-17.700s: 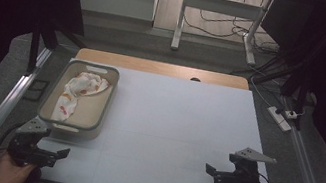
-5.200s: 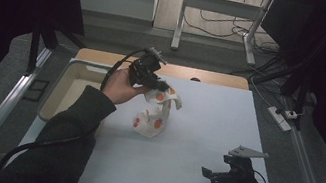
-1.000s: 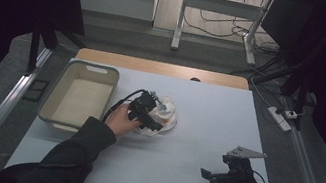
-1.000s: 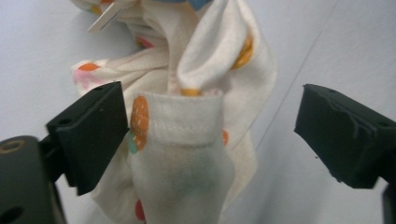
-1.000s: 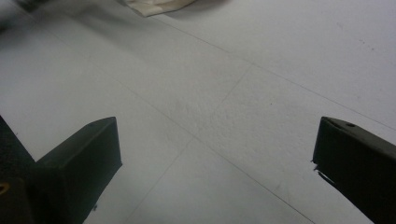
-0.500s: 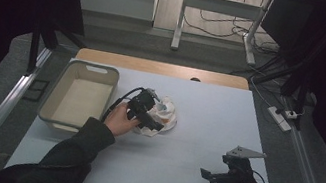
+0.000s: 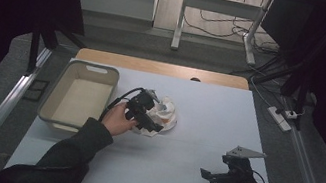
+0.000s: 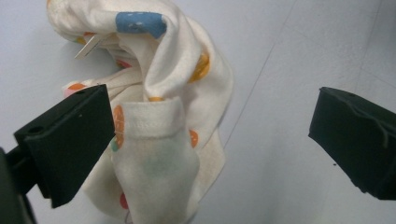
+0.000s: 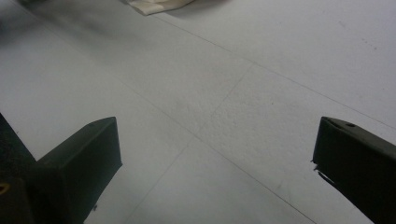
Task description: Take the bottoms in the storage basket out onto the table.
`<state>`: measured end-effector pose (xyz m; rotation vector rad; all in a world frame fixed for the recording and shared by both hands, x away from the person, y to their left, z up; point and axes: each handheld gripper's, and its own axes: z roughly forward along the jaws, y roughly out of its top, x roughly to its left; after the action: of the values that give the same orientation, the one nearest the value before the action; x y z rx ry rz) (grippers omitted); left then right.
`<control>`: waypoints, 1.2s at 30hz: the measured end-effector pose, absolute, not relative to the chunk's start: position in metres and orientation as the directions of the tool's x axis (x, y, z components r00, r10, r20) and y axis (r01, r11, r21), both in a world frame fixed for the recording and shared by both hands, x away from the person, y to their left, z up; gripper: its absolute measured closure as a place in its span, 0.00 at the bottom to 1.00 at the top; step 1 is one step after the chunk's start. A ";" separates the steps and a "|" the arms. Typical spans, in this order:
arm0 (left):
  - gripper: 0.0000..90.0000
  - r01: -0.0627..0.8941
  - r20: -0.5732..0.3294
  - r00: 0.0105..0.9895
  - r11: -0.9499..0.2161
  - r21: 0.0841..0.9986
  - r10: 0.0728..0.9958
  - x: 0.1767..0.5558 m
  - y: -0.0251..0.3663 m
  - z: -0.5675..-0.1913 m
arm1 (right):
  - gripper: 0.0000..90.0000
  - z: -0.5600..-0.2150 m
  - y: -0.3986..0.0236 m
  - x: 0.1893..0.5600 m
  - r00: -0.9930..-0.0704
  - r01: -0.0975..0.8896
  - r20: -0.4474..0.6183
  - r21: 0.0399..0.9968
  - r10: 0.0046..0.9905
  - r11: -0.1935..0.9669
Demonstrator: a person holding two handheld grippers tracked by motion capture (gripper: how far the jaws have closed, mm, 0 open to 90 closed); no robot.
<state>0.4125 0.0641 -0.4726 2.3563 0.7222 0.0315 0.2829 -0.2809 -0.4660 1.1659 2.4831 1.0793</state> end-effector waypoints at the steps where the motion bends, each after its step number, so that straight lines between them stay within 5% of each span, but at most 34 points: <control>1: 0.00 0.489 -0.163 0.848 -0.624 0.609 0.505 0.412 0.065 -0.472 | 0.01 -0.466 -0.281 0.283 -0.672 0.589 0.124 0.687 0.730 0.425; 36: 0.00 0.474 -0.225 0.862 -0.563 0.676 0.455 0.402 0.089 -0.456 | 0.01 -0.466 -0.280 0.283 -0.674 0.587 0.120 0.686 0.729 0.430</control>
<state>0.4022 0.0889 -0.4563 2.2508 0.6690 -0.0320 0.2831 -0.2803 -0.4663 1.1601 2.4860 1.0736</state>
